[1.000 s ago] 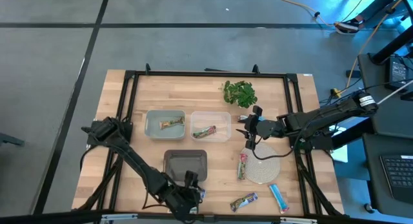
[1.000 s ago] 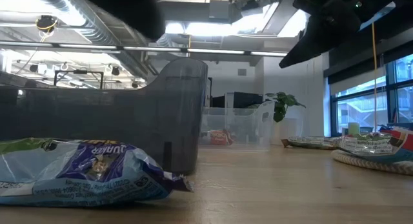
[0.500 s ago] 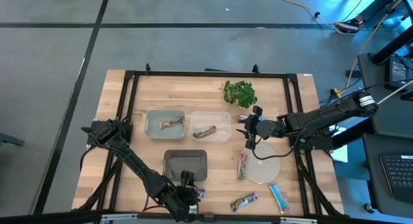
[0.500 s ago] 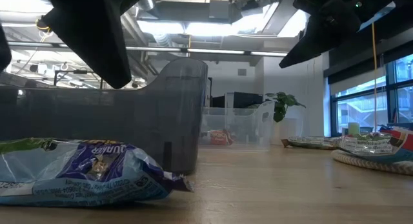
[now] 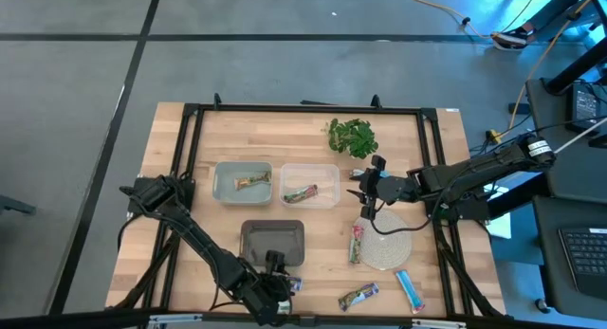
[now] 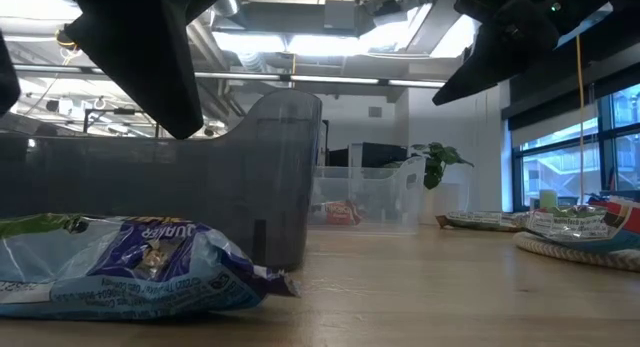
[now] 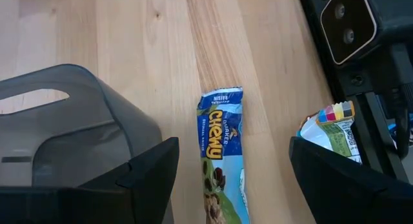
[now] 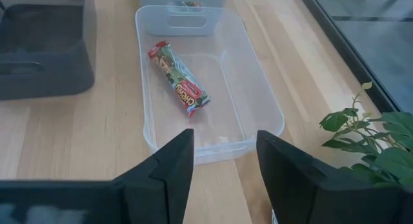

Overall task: Pick and place Granola Bars by type
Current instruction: Put the blue granola bar into the black transparent bin

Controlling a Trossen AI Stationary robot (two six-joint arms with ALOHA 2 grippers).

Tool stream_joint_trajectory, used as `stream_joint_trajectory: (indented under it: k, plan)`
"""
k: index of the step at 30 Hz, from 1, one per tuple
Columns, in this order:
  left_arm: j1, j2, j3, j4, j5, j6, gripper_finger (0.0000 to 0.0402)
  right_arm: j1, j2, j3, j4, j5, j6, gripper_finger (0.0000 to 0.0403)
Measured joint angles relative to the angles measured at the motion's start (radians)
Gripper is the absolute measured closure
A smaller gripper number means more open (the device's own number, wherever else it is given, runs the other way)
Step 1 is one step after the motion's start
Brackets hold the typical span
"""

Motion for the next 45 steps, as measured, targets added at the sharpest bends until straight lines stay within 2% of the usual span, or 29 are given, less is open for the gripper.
stream_joint_trajectory:
  k: [14,26,34,45]
  plan:
    - [0.006,0.001,-0.001,0.014,0.006,-0.086,0.0116,0.0,0.0,0.0,0.0,0.0,0.0,0.0231]
    - [0.013,0.13,0.068,-0.02,0.027,-0.088,0.0116,0.0,-0.001,0.0,-0.003,0.0,-0.001,0.0231]
    - [0.013,0.132,0.074,-0.056,0.078,-0.186,0.0116,0.0,0.0,0.0,-0.003,0.0,0.0,0.0231]
    - [0.004,0.13,0.074,-0.025,0.119,-0.184,0.0116,0.0,-0.001,0.0,-0.005,0.0,-0.003,0.0231]
